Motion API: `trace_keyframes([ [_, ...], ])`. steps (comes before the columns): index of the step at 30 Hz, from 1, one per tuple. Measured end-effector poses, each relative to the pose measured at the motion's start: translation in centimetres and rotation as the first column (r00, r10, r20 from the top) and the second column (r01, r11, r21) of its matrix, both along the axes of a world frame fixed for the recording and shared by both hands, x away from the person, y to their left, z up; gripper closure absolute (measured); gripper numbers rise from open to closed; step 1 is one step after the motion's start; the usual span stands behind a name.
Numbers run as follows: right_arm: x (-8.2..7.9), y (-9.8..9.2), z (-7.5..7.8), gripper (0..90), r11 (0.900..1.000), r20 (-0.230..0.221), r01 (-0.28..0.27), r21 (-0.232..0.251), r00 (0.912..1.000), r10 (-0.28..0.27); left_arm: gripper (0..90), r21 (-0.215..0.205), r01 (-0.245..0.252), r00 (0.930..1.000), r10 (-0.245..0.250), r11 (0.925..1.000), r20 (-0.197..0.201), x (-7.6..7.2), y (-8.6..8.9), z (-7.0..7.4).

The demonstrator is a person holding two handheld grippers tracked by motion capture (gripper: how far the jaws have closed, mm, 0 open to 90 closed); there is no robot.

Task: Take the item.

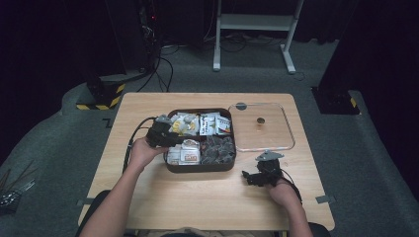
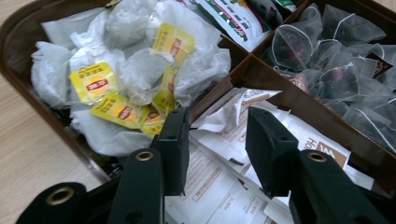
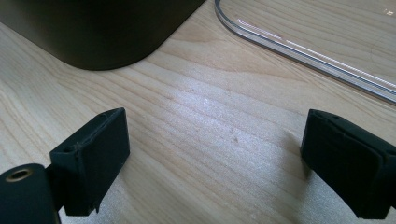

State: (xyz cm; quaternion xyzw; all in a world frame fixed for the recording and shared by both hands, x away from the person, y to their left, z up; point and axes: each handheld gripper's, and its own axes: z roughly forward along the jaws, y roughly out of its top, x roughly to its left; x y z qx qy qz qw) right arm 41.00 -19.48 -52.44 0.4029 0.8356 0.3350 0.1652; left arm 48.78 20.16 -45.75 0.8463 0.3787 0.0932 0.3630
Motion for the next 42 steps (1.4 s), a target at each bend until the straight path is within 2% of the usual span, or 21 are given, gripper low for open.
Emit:
trace_keyframes([
  [9, -0.2, 0.0, 0.0, 7.8, 1.000, 0.000, 0.004, 0.000, 1.0000, -0.004, 65.5, 0.007, 0.031, 0.9991, -0.030, 0.9995, -0.031, 0.7, -0.8, -0.5],
  [18, -0.3, -0.1, 0.0, 7.8, 1.000, 0.000, 0.005, -0.001, 1.0000, -0.005, 71.8, 0.043, 0.064, 0.9976, -0.063, 0.9970, -0.030, 0.8, -1.6, -1.0],
  [23, -0.3, -0.1, 0.0, 7.8, 1.000, 0.000, 0.005, -0.001, 1.0000, -0.005, 73.9, 0.063, 0.064, 0.9974, -0.062, 0.9960, -0.037, 1.0, -1.9, -1.3],
  [28, -0.3, -0.1, 0.0, 7.8, 1.000, 0.000, 0.005, -0.001, 1.0000, -0.005, 78.3, 0.076, 0.064, 0.9977, -0.062, 0.9951, -0.028, 1.0, -2.0, -1.3],
  [37, -0.3, 0.0, 0.0, 7.8, 1.000, 0.000, 0.006, 0.000, 1.0000, -0.006, 85.5, 0.075, 0.063, 0.9974, -0.060, 0.9952, -0.041, 1.0, -2.0, -1.5],
  [42, -0.3, 0.0, 0.0, 7.8, 1.000, 0.000, 0.007, -0.001, 1.0000, -0.007, 86.5, 0.070, 0.049, 0.9975, -0.046, 0.9963, -0.054, 1.1, -1.9, -1.3],
])
